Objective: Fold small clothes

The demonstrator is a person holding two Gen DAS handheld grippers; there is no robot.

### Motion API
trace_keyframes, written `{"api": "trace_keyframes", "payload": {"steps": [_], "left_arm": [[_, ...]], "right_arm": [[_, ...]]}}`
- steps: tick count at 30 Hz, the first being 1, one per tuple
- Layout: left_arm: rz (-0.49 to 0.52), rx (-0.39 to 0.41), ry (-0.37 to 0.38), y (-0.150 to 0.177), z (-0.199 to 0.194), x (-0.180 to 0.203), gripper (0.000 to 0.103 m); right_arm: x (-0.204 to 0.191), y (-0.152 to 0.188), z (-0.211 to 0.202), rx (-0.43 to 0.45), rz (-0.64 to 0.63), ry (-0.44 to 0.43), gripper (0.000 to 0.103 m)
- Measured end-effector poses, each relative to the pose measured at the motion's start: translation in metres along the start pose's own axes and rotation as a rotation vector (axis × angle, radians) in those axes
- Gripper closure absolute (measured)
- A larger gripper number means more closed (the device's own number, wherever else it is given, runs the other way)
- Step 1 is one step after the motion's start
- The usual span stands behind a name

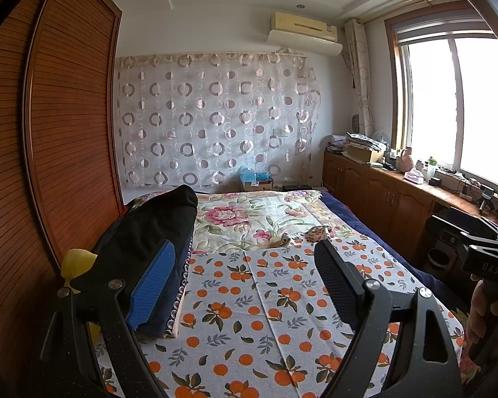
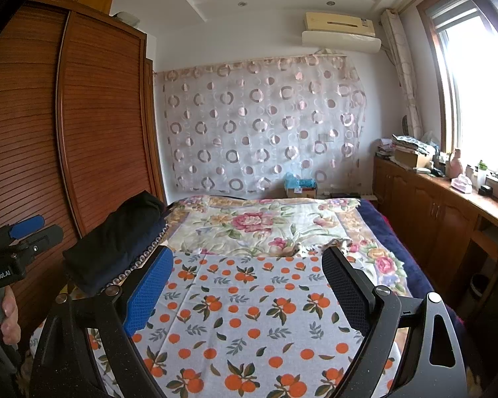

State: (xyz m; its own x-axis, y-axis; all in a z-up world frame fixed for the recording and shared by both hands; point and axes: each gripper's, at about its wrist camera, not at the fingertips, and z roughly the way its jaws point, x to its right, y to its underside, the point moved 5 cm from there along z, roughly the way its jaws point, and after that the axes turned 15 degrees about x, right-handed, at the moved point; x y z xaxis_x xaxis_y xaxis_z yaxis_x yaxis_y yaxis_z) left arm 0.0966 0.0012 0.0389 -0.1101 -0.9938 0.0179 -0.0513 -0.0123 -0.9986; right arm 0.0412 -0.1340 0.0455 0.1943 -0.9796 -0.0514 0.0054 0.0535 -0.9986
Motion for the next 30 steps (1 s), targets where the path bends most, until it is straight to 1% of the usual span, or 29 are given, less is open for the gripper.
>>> {"api": "trace_keyframes", "payload": {"steps": [30], "left_arm": [[-0.002, -0.001, 0.001, 0.0005, -0.0016, -0.0040, 0.016]], "right_arm": [[0.0099, 0.0000, 0.0024, -0.005, -0.001, -0.011, 0.011]]}}
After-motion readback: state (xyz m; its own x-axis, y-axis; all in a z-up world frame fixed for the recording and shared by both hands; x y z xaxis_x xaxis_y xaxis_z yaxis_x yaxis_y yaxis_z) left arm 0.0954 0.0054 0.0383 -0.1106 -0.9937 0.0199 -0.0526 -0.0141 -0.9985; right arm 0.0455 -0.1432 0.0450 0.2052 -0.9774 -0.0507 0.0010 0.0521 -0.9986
